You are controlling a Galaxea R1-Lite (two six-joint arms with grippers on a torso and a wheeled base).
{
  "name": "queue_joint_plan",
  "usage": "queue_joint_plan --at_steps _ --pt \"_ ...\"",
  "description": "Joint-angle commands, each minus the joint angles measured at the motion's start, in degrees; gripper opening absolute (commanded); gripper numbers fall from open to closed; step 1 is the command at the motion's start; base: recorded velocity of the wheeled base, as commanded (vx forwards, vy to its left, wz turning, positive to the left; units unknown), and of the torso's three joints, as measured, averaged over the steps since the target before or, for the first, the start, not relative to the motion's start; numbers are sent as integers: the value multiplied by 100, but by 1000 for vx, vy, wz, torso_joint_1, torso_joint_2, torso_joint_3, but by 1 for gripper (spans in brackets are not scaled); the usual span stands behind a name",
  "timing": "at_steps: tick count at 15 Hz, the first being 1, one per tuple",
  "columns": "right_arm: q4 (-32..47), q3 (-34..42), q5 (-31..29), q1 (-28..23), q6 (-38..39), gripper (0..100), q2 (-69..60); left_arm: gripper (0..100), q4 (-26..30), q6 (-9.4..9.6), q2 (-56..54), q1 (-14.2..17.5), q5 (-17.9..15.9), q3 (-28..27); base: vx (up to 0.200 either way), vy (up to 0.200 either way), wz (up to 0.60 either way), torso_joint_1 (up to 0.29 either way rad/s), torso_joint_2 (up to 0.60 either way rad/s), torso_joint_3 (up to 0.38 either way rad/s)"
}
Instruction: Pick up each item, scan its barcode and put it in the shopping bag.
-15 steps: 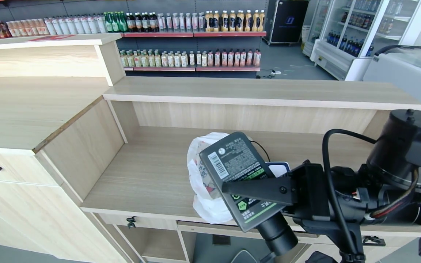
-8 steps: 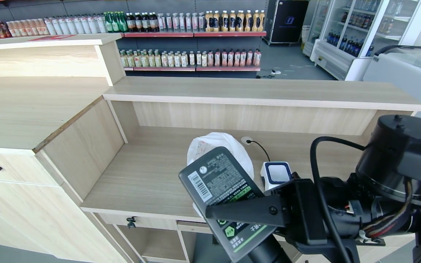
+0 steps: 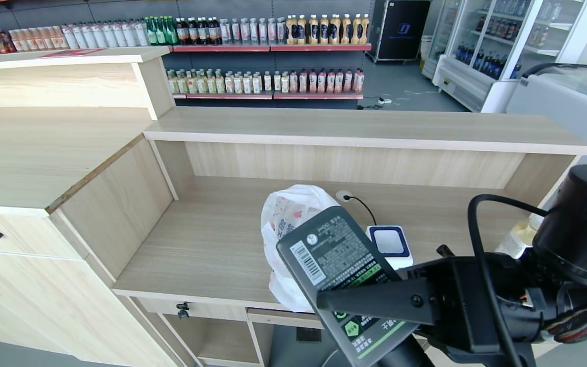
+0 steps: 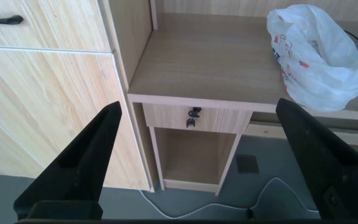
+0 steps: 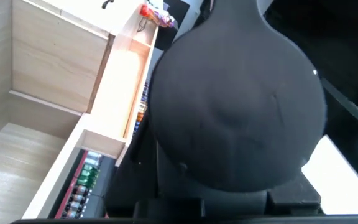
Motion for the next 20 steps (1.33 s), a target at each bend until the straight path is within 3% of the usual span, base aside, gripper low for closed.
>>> queue_joint_plan --at_steps 1,9,11,12,13,15,16,17,18,20 --pt "248 117 7 -270 -142 0 -164 100 2 2 -2 0 0 0 0 0 0 0 0 0" --pt "600 117 -99 -384 -81 0 -287 100 2 2 -2 0 0 0 0 0 0 0 0 0" --pt "1030 284 -679 -1395 1035 0 -568 100 2 2 -2 0 0 0 0 0 0 0 0 0" --pt "1619 574 -1074 -2476 2450 0 -1007 100 2 2 -2 0 0 0 0 0 0 0 0 0" --pt "2015 635 -1276 -3232 3294 0 -1412 100 2 2 -2 0 0 0 0 0 0 0 0 0" --pt "2577 706 -1382 -5025 4314 0 -1904 100 2 2 -2 0 0 0 0 0 0 0 0 0" --pt "2621 706 -1382 -5157 4366 0 -1921 100 2 2 -2 0 0 0 0 0 0 0 0 0" --pt "3148 679 -1294 -6238 5043 0 -2150 100 2 2 -2 0 0 0 0 0 0 0 0 0" --pt "3553 723 -1285 -6502 5606 0 -2326 100 2 2 -2 0 0 0 0 0 0 0 0 0" --pt "4300 749 -1347 -6493 6361 0 -2827 100 2 2 -2 0 0 0 0 0 0 0 0 0"
